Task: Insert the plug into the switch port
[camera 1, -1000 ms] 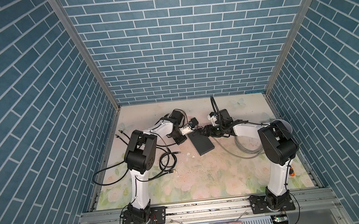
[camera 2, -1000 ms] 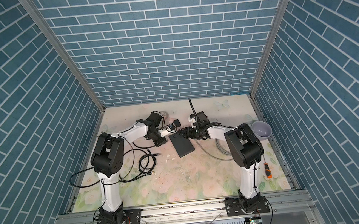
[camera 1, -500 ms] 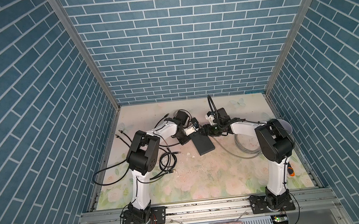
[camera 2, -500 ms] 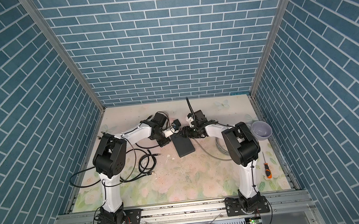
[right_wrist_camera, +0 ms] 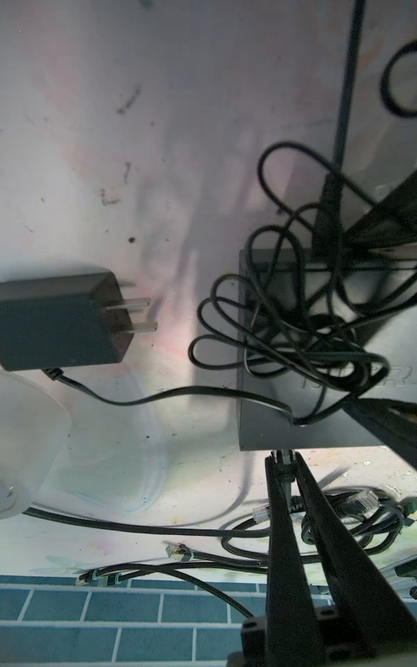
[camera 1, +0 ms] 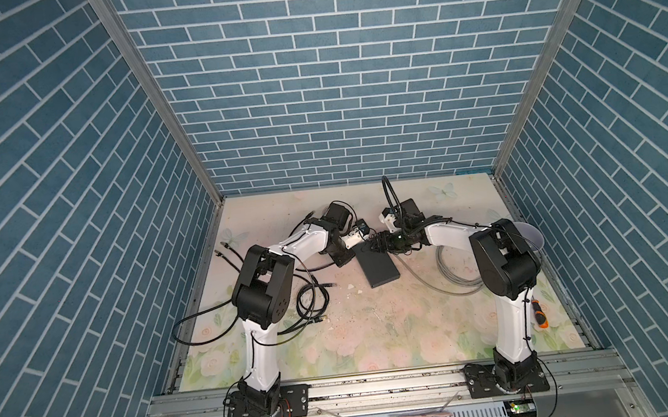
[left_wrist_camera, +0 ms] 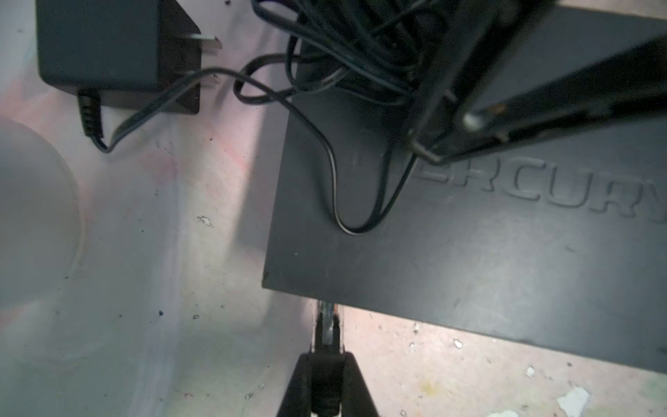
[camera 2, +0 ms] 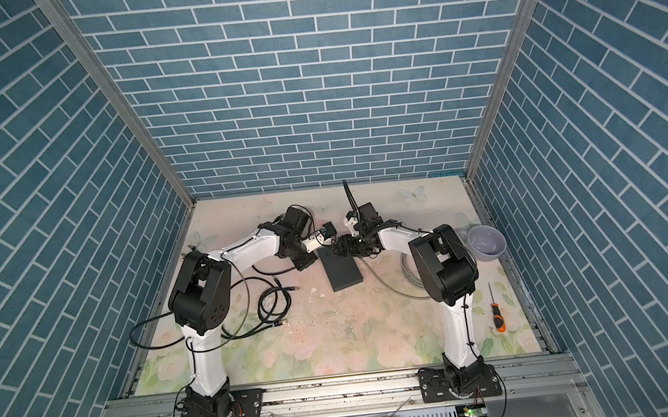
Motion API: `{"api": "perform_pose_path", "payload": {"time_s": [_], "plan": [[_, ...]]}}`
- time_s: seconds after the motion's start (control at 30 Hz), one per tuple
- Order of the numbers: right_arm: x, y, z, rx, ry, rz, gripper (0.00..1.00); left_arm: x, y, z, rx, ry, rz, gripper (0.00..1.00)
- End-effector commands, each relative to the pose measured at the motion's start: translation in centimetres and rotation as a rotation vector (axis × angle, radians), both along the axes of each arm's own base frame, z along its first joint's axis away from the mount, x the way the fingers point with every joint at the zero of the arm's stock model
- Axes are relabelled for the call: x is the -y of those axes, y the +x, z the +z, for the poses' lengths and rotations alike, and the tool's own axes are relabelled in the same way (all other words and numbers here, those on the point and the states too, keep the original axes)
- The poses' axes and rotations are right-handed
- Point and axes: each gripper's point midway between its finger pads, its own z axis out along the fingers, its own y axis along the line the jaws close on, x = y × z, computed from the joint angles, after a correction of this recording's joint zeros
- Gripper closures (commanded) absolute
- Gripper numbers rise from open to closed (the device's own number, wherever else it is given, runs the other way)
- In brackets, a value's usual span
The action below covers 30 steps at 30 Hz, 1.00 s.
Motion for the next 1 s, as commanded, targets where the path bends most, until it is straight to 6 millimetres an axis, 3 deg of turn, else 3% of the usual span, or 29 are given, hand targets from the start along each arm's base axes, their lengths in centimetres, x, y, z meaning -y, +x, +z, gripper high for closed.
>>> {"api": "perform_pose_path", "payload": {"time_s": [0.0,0.4,0.57,0.97], "plan": [[-1.1,-0.3,0.3,0.0,0.023,0.071,0.35,1.4,1.0,1.4,0.04,-0.033,-0.025,0.95],[-0.9,-0.5,-1.5,-0.032,-0.029,0.101,0.36,1.8,1.0,-0.4,0.02,-0.009,-0.054,0.95],[-1.6,-0.5,-1.2,-0.037,-0.004,0.132,0.36,2.5,0.9,0.6,0.047,-0.056,-0.072,0.95],[-3.9,-3.4,-0.2,-0.096,0.113,0.339,0.38,4.5,0.7,1.6,0.07,-0.126,-0.13,0.96]]}}
